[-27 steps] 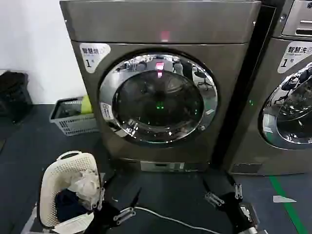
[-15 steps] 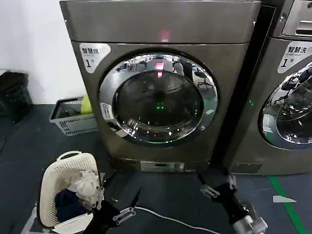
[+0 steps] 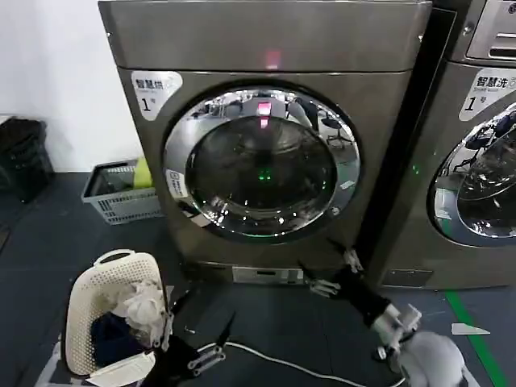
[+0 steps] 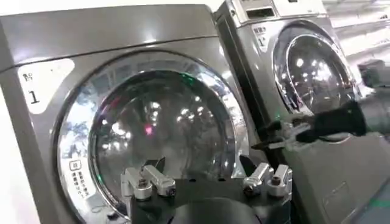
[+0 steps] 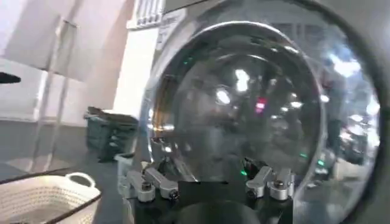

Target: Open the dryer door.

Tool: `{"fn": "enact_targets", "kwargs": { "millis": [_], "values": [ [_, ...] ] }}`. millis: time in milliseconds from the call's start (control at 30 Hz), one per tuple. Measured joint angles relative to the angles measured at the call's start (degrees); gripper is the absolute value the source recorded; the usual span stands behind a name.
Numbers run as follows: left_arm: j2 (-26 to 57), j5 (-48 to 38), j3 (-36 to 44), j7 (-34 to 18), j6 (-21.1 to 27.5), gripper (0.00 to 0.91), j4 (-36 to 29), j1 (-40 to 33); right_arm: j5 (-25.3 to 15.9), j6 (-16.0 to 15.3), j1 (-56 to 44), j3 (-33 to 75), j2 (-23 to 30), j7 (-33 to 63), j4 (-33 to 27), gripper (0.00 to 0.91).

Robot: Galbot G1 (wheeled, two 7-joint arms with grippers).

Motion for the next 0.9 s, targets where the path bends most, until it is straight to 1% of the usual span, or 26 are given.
{"fn": "enact_targets", "kwargs": {
  "millis": [267,500,900],
  "values": [
    [-0.62,0.51,0.03,0.07,-0.11,0.907,-0.01,0.37,0.55,-0.62,11.04,-8.96,2.03,0.38,-6.31,0.907],
    [-0.88,0.61,-0.02,0.08,-0.17,0.907,0.02,0.44,0.55,-0.69,18.78,-15.11,4.97,0.36,-11.45,0.907],
    [-1.47,0.99,0.03,0.08,-0.47,0.907,0.12,1.01,0.36,-0.33,27.39,-21.92,9.89,0.25,-19.31,0.907]
  ]
}}
